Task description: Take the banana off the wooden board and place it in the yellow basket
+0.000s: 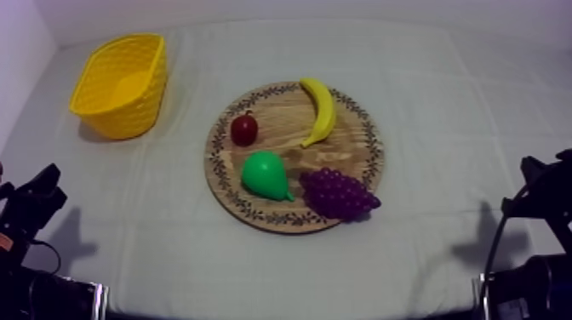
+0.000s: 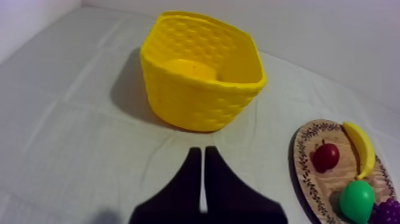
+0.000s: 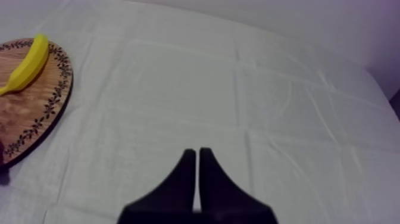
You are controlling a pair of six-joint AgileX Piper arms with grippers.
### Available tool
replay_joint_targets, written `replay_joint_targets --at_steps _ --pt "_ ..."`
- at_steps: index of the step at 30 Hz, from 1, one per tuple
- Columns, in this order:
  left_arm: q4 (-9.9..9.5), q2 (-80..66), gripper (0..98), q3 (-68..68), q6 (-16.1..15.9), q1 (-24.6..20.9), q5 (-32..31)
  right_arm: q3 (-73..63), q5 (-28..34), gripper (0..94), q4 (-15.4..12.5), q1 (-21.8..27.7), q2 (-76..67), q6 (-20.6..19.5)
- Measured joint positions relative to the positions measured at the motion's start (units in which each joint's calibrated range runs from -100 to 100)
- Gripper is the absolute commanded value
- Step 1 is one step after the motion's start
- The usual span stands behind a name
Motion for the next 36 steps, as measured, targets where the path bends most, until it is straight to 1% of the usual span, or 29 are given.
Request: replay_joint_targets --at_steps 4,23,36 --pt "-0.06 0.0 0.1 0.0 -0.7 -0.2 0.0 0.0 0.0 0.3 0.0 0.0 0.0 0.0" --pt "-0.06 0.0 0.1 0.0 -0.7 -0.2 0.0 0.0 0.0 0.3 0.0 0.0 0.0 -0.2" --pt "-0.06 0.0 0.1 0.0 0.1 -0.2 0.0 0.0 0.0 0.3 0.0 0.0 0.0 0.0"
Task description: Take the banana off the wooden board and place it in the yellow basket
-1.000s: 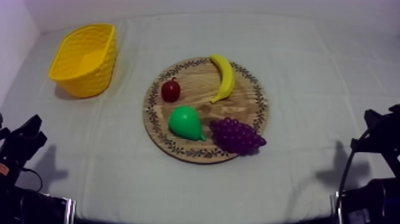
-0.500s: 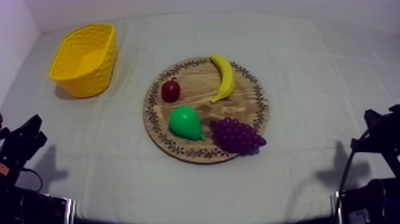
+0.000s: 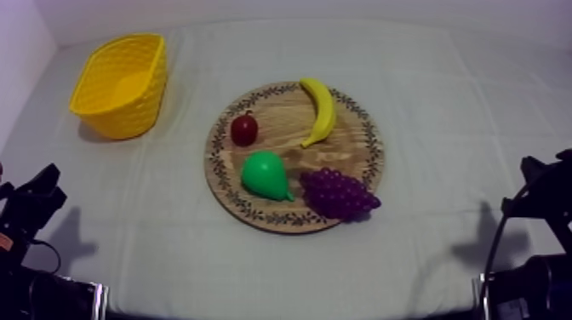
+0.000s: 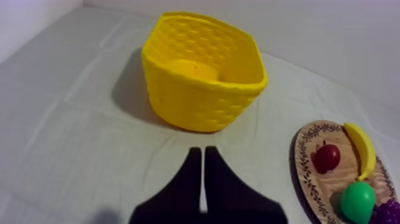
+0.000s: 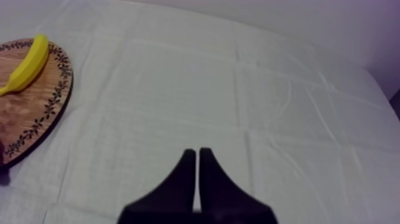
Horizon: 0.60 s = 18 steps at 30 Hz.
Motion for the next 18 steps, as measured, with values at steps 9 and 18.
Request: replay_joint_targets --at_steps 9,18 --pt "0.0 0.0 0.1 0.0 0.7 0.0 0.0 0.0 0.0 0.3 0.0 0.0 0.0 0.0" --pt "0.0 0.0 0.1 0.0 1.3 0.0 0.0 0.0 0.0 0.3 0.0 0.0 0.0 0.0"
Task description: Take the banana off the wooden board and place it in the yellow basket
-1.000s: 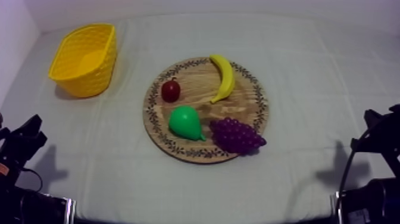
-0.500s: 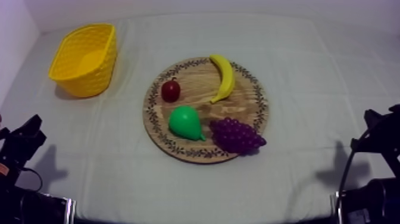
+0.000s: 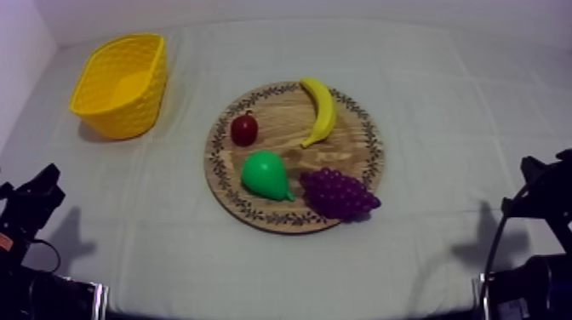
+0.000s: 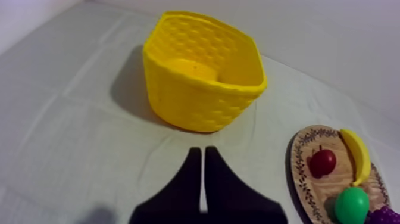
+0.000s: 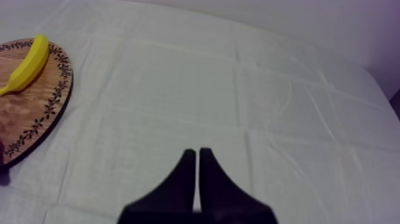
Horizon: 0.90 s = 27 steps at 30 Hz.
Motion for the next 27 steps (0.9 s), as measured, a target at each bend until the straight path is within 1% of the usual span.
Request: replay_joint_targets --at_steps 4,11,16,18,21,27 --pt "0.0 0.0 0.1 0.0 -0.5 0.0 0.0 0.0 0.0 0.3 0.0 0.0 0.0 0.0" --pt "0.04 0.0 0.1 -0.2 0.4 -0.8 1.0 0.0 0.0 0.3 0.0 0.0 0.0 0.0" --pt "0.06 1.1 0.1 -1.3 -1.0 -0.6 -0.5 0.0 0.0 0.3 0.0 0.0 0.0 0.0" --pt "0.06 2.9 0.1 -3.0 -1.7 -0.2 -1.0 0.0 0.0 0.3 0.0 0.0 0.0 0.0" --pt "-0.44 6.8 0.1 -7.1 -2.1 0.4 -2.1 0.0 0.0 0.3 0.0 0.0 0.0 0.0" --pt "-0.75 19.1 0.1 -18.9 -2.8 2.8 -3.1 0.0 0.0 0.3 0.0 0.0 0.0 0.0"
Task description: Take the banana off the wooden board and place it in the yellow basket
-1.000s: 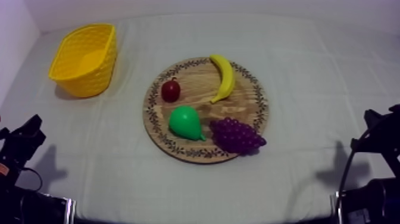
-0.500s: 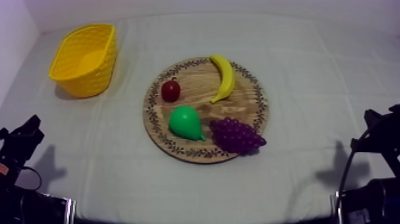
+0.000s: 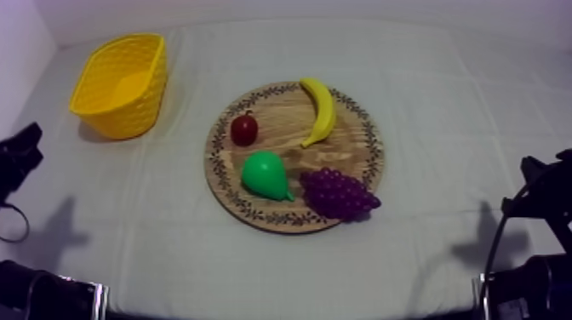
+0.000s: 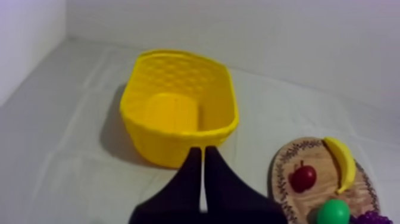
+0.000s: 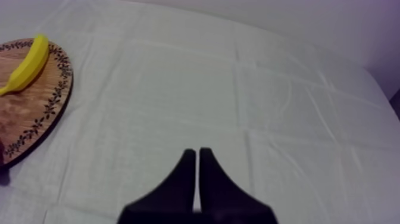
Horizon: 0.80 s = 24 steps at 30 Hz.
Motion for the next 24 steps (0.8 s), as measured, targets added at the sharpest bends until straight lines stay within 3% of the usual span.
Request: replay_joint_targets --at_steps 24 --pt "0.02 45.9 0.1 -46.9 2.4 19.4 0.0 0.0 -0.1 0.3 0.0 0.0 0.0 0.0"
